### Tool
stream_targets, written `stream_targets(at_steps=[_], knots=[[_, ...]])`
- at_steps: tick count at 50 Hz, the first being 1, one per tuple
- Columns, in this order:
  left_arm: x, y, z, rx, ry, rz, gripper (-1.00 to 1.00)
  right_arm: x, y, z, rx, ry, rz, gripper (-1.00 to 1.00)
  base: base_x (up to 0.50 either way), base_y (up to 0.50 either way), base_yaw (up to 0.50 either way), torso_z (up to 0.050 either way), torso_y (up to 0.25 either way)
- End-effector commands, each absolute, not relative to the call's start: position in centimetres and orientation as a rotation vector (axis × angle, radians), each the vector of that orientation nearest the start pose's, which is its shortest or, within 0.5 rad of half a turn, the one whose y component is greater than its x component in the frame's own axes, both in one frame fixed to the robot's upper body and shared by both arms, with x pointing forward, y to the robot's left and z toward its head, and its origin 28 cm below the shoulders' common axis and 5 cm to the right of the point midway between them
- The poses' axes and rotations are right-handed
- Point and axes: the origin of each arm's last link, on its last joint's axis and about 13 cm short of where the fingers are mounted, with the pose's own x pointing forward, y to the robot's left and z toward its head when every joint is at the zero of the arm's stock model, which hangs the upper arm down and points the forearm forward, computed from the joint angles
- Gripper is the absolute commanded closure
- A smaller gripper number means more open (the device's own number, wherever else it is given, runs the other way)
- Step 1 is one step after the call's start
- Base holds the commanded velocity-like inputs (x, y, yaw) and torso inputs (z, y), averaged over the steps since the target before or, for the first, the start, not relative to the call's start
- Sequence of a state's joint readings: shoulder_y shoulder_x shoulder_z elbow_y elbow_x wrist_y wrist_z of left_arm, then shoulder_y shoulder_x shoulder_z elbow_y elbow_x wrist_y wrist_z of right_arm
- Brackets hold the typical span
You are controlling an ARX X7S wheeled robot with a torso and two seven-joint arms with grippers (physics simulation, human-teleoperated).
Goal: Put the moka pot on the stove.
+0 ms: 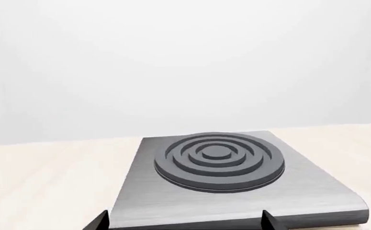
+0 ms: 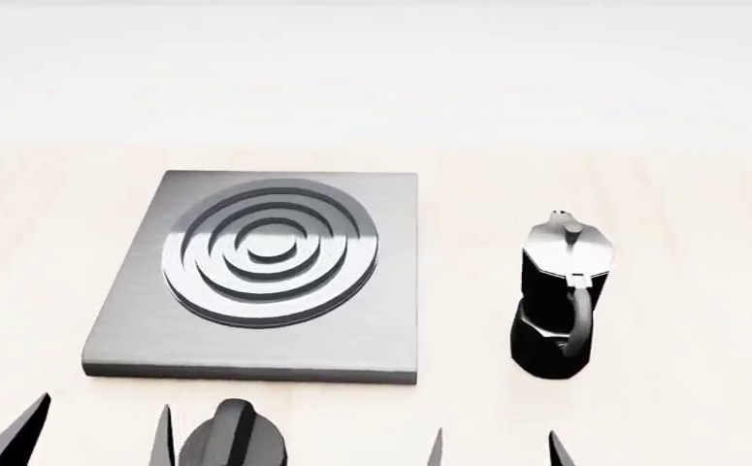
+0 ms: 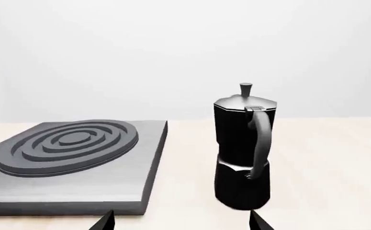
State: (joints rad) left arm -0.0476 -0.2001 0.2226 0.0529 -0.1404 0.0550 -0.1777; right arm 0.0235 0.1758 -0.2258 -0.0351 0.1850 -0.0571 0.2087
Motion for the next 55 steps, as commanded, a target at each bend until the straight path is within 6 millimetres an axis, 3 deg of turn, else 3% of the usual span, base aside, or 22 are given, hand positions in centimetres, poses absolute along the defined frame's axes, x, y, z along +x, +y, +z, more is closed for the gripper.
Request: stream_targets(at_steps=[1,55], knots=[[21.85,20.71,3.4,0.042,-0.122,-0.052,-1.0,21.15,-8.98,2.51,0.026,-0.075,0.026,-1.0,0.0,0.14,0.0,0.0,0.0],[21.78,20.79,3.23,0.041,-0.119,-0.056,-1.0,20.99,-8.65,2.48,0.028,-0.076,0.036,-1.0,0.0,0.15,0.0,0.0,0.0]])
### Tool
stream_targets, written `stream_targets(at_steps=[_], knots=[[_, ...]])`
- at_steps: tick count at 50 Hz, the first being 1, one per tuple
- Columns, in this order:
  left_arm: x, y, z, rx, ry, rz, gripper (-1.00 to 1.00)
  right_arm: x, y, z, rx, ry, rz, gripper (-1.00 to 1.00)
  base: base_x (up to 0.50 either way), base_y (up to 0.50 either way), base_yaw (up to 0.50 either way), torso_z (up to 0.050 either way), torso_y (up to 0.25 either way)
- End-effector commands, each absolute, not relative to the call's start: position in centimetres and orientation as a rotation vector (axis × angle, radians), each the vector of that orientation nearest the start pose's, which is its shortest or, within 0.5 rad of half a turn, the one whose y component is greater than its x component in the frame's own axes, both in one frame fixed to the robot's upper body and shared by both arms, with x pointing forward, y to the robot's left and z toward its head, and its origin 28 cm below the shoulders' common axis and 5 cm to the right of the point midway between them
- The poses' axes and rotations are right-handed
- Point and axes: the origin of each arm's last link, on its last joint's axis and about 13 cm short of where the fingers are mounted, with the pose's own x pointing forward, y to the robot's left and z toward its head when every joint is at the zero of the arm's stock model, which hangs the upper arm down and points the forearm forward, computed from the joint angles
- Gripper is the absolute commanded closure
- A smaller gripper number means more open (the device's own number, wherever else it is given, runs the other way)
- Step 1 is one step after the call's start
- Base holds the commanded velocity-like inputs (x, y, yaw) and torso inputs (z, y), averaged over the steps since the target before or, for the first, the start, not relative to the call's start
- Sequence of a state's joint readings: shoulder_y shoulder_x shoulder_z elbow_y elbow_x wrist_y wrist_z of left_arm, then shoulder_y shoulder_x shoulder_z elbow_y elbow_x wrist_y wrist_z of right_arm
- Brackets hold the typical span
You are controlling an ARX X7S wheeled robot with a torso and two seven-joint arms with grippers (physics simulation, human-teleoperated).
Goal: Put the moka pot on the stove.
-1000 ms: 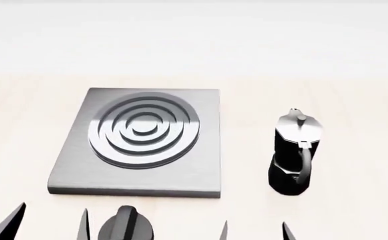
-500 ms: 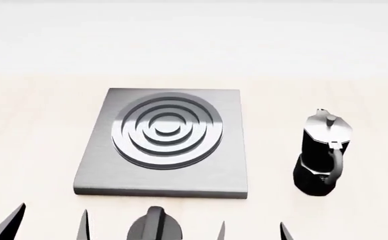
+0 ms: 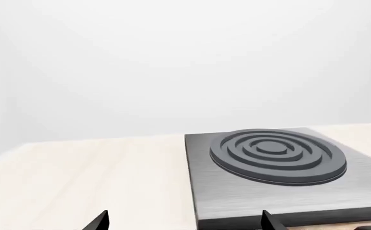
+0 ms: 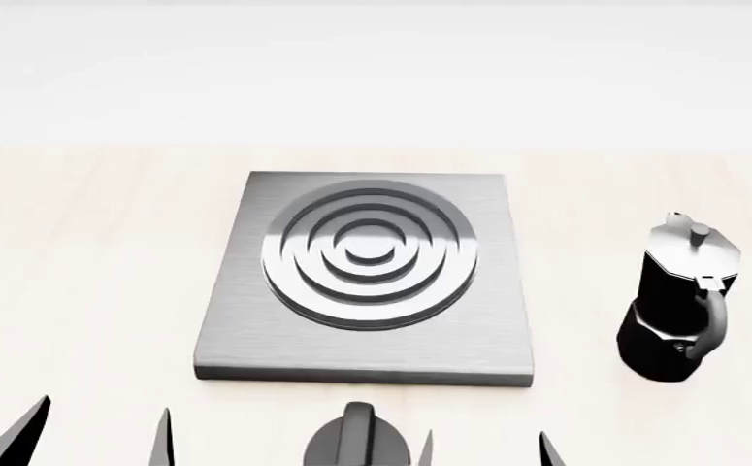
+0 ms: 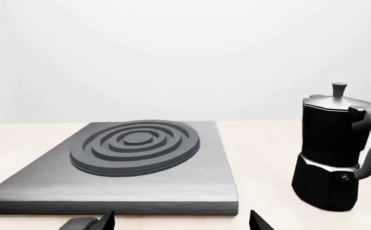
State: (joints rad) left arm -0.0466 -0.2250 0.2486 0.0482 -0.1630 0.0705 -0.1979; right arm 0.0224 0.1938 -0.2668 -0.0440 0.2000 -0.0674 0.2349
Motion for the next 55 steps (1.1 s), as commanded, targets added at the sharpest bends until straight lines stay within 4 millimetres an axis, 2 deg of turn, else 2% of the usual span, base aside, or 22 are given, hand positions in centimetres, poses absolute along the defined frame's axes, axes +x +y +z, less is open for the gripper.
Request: stream_targets(at_steps=[1,17,35,54,55], knots=[[21.8,20.8,3.2,0.041,-0.119,-0.057,-1.0,20.9,-8.6,2.5,0.028,-0.077,0.036,-1.0,0.0,0.15,0.0,0.0,0.0],[21.7,20.8,3.2,0.044,-0.121,-0.059,-1.0,20.9,-8.7,2.4,0.032,-0.069,0.027,-1.0,0.0,0.15,0.0,0.0,0.0],[21.7,20.7,3.2,0.059,-0.103,-0.058,-1.0,20.8,-8.9,2.1,0.034,-0.063,0.013,-1.0,0.0,0.0,0.0,0.0,0.0],[21.4,20.7,3.3,0.041,-0.123,-0.077,-1.0,20.3,-8.7,2.6,0.04,-0.084,0.011,-1.0,0.0,0.0,0.0,0.0,0.0],[21.3,20.7,3.3,0.04,-0.125,-0.077,-1.0,24.2,-6.9,4.1,0.225,-0.238,0.075,-1.0,0.0,0.0,0.0,0.0,0.0]])
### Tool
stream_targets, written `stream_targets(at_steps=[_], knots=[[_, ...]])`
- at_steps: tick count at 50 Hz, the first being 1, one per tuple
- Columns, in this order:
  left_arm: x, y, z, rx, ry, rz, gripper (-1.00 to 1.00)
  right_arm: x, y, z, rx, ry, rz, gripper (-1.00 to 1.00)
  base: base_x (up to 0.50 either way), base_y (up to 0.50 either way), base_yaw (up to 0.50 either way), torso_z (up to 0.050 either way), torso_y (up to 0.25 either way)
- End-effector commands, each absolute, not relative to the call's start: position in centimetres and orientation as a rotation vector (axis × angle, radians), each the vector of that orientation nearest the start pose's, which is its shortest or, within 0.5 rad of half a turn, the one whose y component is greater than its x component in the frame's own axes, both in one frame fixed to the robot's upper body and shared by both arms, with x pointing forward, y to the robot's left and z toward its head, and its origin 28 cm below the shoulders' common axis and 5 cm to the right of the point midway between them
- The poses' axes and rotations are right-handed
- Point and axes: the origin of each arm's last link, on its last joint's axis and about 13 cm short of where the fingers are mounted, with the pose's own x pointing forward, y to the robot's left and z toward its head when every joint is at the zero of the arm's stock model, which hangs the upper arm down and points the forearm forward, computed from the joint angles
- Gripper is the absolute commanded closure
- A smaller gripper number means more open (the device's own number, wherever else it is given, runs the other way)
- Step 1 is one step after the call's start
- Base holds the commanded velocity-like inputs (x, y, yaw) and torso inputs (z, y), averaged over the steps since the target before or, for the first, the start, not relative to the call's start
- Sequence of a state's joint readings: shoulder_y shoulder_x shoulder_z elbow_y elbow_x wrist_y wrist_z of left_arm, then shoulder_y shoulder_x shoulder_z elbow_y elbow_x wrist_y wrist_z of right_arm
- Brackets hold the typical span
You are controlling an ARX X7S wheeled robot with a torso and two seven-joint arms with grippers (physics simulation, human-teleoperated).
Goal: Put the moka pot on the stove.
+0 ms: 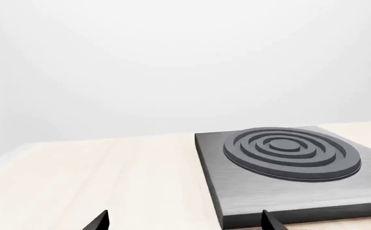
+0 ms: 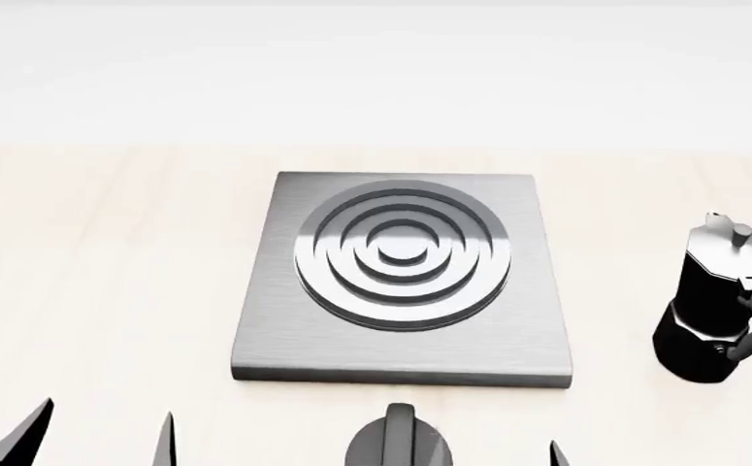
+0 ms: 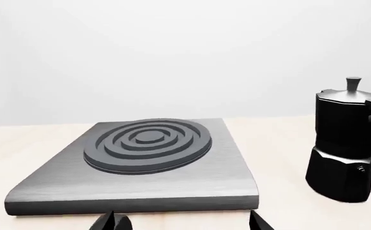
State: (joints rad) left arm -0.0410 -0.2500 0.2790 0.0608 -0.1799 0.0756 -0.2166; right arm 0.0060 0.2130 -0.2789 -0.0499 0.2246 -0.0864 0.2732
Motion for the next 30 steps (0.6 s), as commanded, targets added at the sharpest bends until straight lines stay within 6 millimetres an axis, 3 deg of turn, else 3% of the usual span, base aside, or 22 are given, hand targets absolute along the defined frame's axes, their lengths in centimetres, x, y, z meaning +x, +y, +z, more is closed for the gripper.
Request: stream_targets(at_steps=[1,2,4,6,7,14,30], knots=[[21.3,20.7,3.3,0.039,-0.126,-0.078,-1.0,21.1,-7.7,1.4,0.157,-0.107,0.036,-1.0,0.0,0.0,0.0,0.0,0.0],[21.3,20.7,3.3,0.04,-0.127,-0.077,-1.0,24.1,-9.3,2.0,0.174,-0.243,0.044,-1.0,0.0,0.0,0.0,0.0,0.0],[21.3,20.8,3.3,0.04,-0.127,-0.077,-1.0,25.7,-10.4,0.2,0.128,-0.319,0.035,-1.0,0.0,0.0,0.0,0.0,0.0],[21.3,20.7,3.4,0.039,-0.127,-0.078,-1.0,25.2,-10.9,-3.6,0.097,-0.161,0.02,-1.0,0.0,0.0,0.0,0.0,0.0],[21.2,20.7,3.4,0.039,-0.128,-0.079,-1.0,25.2,-11.4,-4.4,0.066,-0.126,0.019,-1.0,0.0,0.0,0.0,0.0,0.0],[21.2,20.8,3.3,0.038,-0.128,-0.079,-1.0,25.7,-11.3,-3.1,-0.038,-0.161,0.009,-1.0,0.0,0.0,0.0,0.0,0.0],[21.3,20.8,3.3,0.036,-0.126,-0.081,-1.0,26.0,-11.8,-0.2,-0.091,-0.188,-0.049,-1.0,0.0,0.0,0.0,0.0,0.0]])
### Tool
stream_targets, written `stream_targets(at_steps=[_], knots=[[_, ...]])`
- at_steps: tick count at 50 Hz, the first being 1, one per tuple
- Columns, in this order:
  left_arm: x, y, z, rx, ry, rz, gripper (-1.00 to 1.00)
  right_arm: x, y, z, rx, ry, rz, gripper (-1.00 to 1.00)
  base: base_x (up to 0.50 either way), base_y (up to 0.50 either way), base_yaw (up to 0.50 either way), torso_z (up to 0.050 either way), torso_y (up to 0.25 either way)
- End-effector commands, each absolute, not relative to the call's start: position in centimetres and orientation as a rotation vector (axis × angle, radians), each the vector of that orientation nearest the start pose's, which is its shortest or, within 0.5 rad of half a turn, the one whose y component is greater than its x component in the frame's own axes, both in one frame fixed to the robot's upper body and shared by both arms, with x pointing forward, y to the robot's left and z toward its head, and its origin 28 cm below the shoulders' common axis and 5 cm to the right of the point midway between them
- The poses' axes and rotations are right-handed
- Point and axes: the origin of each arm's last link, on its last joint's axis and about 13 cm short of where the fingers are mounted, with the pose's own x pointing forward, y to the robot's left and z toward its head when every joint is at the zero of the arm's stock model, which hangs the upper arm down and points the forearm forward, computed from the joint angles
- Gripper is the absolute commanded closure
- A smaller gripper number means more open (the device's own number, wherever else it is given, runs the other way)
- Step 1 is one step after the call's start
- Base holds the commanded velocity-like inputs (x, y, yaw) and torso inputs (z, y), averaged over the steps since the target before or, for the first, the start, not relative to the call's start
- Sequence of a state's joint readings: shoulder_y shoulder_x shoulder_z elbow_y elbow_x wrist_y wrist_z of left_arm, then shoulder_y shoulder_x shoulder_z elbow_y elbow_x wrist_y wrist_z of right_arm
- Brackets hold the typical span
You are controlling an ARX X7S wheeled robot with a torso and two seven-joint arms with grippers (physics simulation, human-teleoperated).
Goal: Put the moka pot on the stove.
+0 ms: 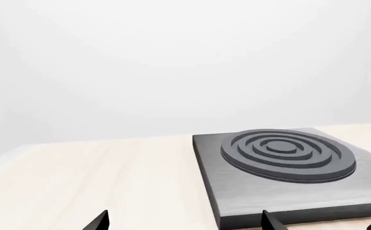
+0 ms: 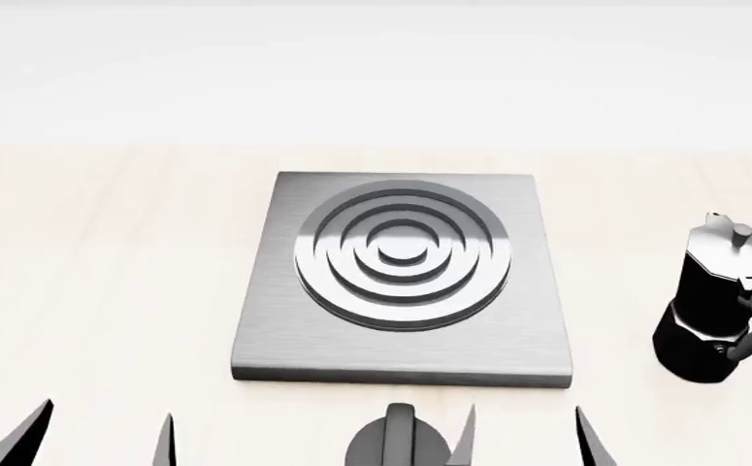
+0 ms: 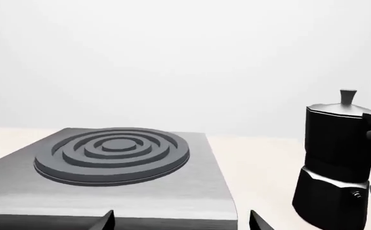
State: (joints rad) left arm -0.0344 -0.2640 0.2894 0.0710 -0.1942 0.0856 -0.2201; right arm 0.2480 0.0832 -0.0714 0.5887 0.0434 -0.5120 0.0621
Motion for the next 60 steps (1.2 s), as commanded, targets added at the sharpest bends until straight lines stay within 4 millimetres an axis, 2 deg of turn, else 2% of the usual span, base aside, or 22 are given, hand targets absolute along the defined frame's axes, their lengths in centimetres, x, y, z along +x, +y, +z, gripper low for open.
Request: stream_targets(at_steps=[1,12,25,36,60], knots=[[21.3,20.8,3.3,0.036,-0.126,-0.081,-1.0,26.0,-11.9,-0.1,-0.093,-0.189,-0.051,-1.0,0.0,0.0,0.0,0.0,0.0],[21.3,20.8,3.3,0.036,-0.126,-0.08,-1.0,26.8,-12.7,1.3,-0.119,-0.202,-0.057,-1.0,0.0,0.0,0.0,0.0,0.0],[21.3,20.9,3.4,0.034,-0.128,-0.076,-1.0,27.2,-13.8,3.9,-0.126,-0.191,-0.07,-1.0,0.0,0.0,0.0,0.0,0.0],[21.3,21.0,3.4,0.033,-0.128,-0.075,-1.0,27.8,-15.7,5.9,-0.111,-0.159,-0.153,-1.0,0.0,0.0,0.0,0.0,0.0],[21.2,21.1,3.5,0.027,-0.13,-0.075,-1.0,28.0,-18.5,6.7,-0.106,-0.07,-0.269,-1.0,0.0,0.0,0.0,0.0,0.0]])
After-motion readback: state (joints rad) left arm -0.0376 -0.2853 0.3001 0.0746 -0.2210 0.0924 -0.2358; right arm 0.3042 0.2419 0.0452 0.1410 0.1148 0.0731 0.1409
